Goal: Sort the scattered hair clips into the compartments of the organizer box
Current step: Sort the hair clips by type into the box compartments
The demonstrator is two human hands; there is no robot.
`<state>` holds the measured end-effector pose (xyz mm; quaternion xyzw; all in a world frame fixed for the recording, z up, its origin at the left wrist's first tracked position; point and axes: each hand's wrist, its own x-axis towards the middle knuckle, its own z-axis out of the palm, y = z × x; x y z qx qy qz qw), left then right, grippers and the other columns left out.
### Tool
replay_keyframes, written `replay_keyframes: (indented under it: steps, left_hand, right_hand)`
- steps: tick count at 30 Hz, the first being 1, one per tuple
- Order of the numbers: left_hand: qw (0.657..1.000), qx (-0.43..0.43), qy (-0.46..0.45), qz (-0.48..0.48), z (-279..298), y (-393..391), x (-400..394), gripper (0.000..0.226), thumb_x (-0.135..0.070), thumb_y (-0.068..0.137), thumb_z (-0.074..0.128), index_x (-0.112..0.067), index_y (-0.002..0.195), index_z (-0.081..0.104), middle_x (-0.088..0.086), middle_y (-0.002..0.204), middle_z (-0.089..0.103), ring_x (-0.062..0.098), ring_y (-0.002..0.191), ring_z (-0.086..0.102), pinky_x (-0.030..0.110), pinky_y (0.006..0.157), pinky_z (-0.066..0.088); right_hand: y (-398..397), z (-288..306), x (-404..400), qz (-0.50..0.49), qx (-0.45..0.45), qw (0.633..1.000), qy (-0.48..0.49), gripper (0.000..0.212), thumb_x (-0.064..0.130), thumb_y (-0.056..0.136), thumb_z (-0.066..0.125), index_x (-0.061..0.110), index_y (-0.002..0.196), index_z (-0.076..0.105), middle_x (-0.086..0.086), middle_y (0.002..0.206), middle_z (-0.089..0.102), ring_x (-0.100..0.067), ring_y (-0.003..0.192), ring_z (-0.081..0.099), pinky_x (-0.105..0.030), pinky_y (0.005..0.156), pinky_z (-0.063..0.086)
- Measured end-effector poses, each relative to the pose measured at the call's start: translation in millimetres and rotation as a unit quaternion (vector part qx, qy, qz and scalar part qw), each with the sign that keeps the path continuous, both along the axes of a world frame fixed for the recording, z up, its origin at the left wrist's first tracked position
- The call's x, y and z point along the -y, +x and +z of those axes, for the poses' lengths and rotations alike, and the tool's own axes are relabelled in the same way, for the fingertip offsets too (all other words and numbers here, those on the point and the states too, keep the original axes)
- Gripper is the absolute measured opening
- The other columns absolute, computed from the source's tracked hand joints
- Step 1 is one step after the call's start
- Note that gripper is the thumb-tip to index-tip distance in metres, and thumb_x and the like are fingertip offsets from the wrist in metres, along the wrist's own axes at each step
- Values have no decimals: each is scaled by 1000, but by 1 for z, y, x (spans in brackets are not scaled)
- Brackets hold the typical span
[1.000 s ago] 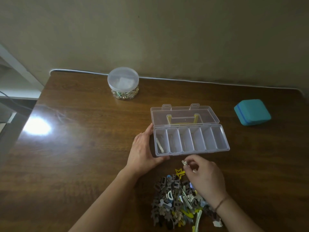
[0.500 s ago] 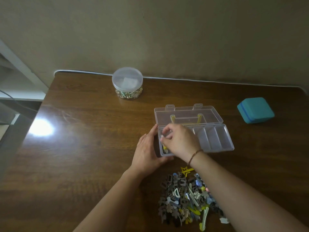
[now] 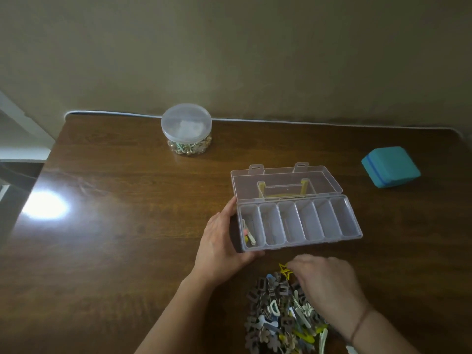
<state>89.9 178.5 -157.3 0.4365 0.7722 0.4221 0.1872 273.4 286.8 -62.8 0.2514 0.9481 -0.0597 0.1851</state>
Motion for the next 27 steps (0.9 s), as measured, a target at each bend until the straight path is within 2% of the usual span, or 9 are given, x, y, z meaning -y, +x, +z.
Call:
replay_keyframes:
  steps: [2,5,7,11,13,16,19,23,27]
  left_hand:
    - [1000,-11,9,0,-3,0,-1,122,-66,60,78,-45,152,1,-44,138,28,-19,131,28,24,110,26]
    - [1000,-21,11,-11,-3,0,-1,125,-69,59,78,-39,155,3,-37,139,33,-16,131,29,19,111,23]
    - [999,-26,16,-19,-2,1,-2,123,-71,60,76,-36,155,6,-26,140,38,-12,131,32,24,114,26]
    - [999,-33,9,-28,-1,3,1,118,-77,60,72,-39,153,10,-19,141,42,-4,131,36,40,114,33]
    - [999,-37,3,-34,-1,4,3,118,-80,60,70,-39,153,11,-19,143,40,-4,134,34,45,114,34]
    - [996,-83,-3,-42,-3,9,4,115,-83,62,66,-35,153,15,-12,144,44,2,134,38,48,111,37]
    - [989,-147,2,-30,-6,15,4,113,-83,64,66,-26,151,24,-6,138,52,8,127,47,44,107,42]
    - [990,-135,24,-27,-7,16,7,110,-83,64,64,-30,151,23,-14,141,48,2,130,44,32,109,40]
    - [994,-99,38,-29,-12,16,13,112,-83,60,69,-42,151,18,-23,148,37,-7,136,35,21,108,37]
  right_hand:
    - [-7,-9,1,-10,53,998,30,29,8,94,52,32,109,59,10,103,61,-14,79,62,-27,62,51]
    - [-7,-24,-1,-22,61,997,44,43,-1,89,51,28,121,52,4,111,58,-19,82,63,-30,61,49]
    - [-9,-26,-2,-6,48,997,58,46,1,90,51,29,127,47,4,116,55,-19,85,63,-29,60,43]
    - [-2,-11,-6,25,-11,999,23,31,31,97,50,40,126,42,15,116,54,-10,87,62,-23,63,41]
    - [6,7,-6,4,-61,998,-15,32,49,83,63,48,113,50,26,103,59,1,75,61,-10,56,40]
    - [-4,35,-4,-77,-209,964,-147,39,45,61,72,52,95,56,32,90,62,12,52,54,-2,36,30]
    - [-33,20,-10,-43,-263,956,-126,26,46,70,64,46,92,51,22,82,63,12,63,54,-7,43,35]
    - [-56,-2,-8,2,-284,956,-73,17,45,82,65,39,91,52,18,76,60,5,62,52,-13,53,41]
    - [-38,-7,-17,1,-354,917,-185,13,46,82,59,37,90,64,23,80,64,9,74,59,-7,59,46]
